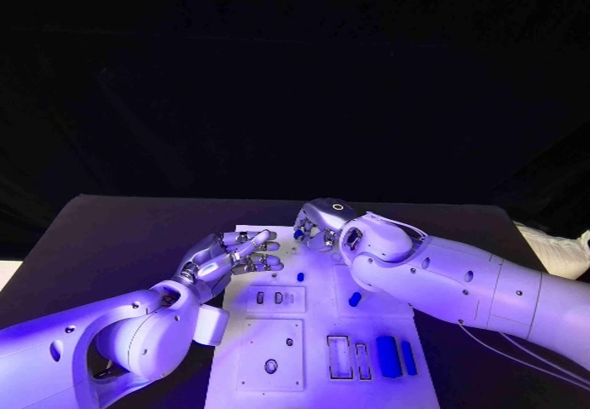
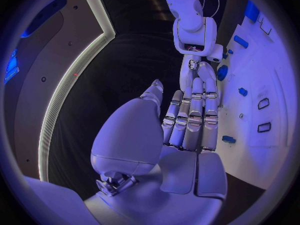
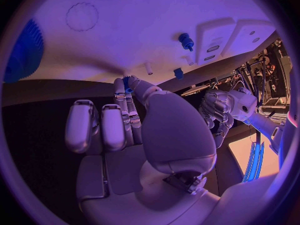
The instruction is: Assemble the parts on the task board
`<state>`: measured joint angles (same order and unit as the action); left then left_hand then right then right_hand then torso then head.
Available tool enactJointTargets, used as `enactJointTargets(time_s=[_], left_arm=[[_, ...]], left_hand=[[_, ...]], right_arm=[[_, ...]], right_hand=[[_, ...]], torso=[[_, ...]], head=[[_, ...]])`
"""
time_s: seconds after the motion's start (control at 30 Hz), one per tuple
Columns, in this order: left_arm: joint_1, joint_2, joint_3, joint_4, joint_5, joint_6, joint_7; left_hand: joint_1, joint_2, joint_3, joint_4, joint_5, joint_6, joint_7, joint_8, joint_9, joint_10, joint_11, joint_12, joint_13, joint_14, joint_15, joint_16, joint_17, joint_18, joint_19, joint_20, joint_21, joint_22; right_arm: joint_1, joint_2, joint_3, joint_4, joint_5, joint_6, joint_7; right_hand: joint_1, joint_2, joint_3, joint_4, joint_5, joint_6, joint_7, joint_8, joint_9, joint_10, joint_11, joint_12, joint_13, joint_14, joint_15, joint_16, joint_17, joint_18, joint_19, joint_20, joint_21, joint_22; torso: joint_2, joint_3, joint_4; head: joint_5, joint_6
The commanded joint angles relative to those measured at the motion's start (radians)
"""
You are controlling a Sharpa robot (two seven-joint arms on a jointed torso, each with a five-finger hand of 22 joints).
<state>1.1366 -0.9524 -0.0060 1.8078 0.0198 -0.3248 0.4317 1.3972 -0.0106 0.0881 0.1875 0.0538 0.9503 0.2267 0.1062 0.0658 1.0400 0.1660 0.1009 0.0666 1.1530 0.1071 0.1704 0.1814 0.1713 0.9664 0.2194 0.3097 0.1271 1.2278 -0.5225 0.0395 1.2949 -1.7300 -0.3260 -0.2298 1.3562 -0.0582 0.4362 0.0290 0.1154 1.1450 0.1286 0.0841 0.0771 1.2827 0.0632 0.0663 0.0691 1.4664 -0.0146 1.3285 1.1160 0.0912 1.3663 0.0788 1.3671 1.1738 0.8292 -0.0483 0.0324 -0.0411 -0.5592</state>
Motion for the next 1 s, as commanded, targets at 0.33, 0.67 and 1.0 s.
enactJointTargets(time_s=[0.33, 0.67, 1.0], left_arm=[[0.002, 0.002, 0.001, 0.002, 0.002, 0.016, 0.002], [0.002, -0.001, 0.001, 0.001, 0.002, 0.016, 0.0], [0.002, -0.011, 0.001, 0.004, 0.005, 0.014, 0.0]], left_hand=[[0.002, 0.007, 0.001, -0.006, 0.0, 0.003, 0.006, -0.005, -0.001, -0.002, 0.006, -0.004, 0.0, 0.001, 0.008, -0.005, 0.001, 0.011, 0.006, 0.003, -0.005, -0.002], [0.003, 0.007, 0.0, -0.007, 0.0, 0.003, 0.006, -0.006, -0.001, -0.002, 0.007, -0.005, 0.0, 0.002, 0.008, -0.006, 0.002, 0.011, 0.007, 0.003, -0.006, -0.002], [0.003, 0.007, 0.0, -0.007, 0.0, 0.003, 0.006, -0.006, -0.001, -0.002, 0.007, -0.005, 0.0, 0.002, 0.008, -0.006, 0.002, 0.011, 0.007, 0.003, -0.006, -0.002]], right_arm=[[-0.001, 0.003, -0.003, -0.009, -0.016, 0.029, -0.01], [-0.001, -0.044, -0.002, 0.037, 0.028, -0.012, 0.008], [0.002, -0.227, 0.013, 0.208, 0.133, 0.011, -0.02]], right_hand=[[-0.035, -0.053, -0.018, 0.023, -0.029, -0.098, 0.035, -0.024, 0.011, -0.142, 0.035, -0.007, -0.008, 0.028, 0.031, -0.008, -0.034, -0.005, -0.03, 0.035, -0.016, -0.043], [-0.019, -0.072, -0.071, 0.018, -0.031, -0.169, 0.041, -0.02, -0.008, -0.242, 0.051, 0.005, -0.004, 0.007, 0.043, -0.057, -0.123, 0.027, -0.118, 0.046, -0.106, -0.199], [-0.018, -0.082, -0.096, 0.022, 0.01, -0.109, 0.047, -0.004, -0.001, -0.193, 0.048, 0.034, -0.001, 0.016, 0.04, -0.038, -0.094, 0.022, -0.104, 0.042, -0.099, -0.181]], torso=[[0.0, -0.0004, -0.0007], [0.001, 0.0004, -0.0008], [-0.005, 0.0013, -0.012]], head=[[0.0, -0.002], [0.002, 0.002], [0.001, 0.007]])
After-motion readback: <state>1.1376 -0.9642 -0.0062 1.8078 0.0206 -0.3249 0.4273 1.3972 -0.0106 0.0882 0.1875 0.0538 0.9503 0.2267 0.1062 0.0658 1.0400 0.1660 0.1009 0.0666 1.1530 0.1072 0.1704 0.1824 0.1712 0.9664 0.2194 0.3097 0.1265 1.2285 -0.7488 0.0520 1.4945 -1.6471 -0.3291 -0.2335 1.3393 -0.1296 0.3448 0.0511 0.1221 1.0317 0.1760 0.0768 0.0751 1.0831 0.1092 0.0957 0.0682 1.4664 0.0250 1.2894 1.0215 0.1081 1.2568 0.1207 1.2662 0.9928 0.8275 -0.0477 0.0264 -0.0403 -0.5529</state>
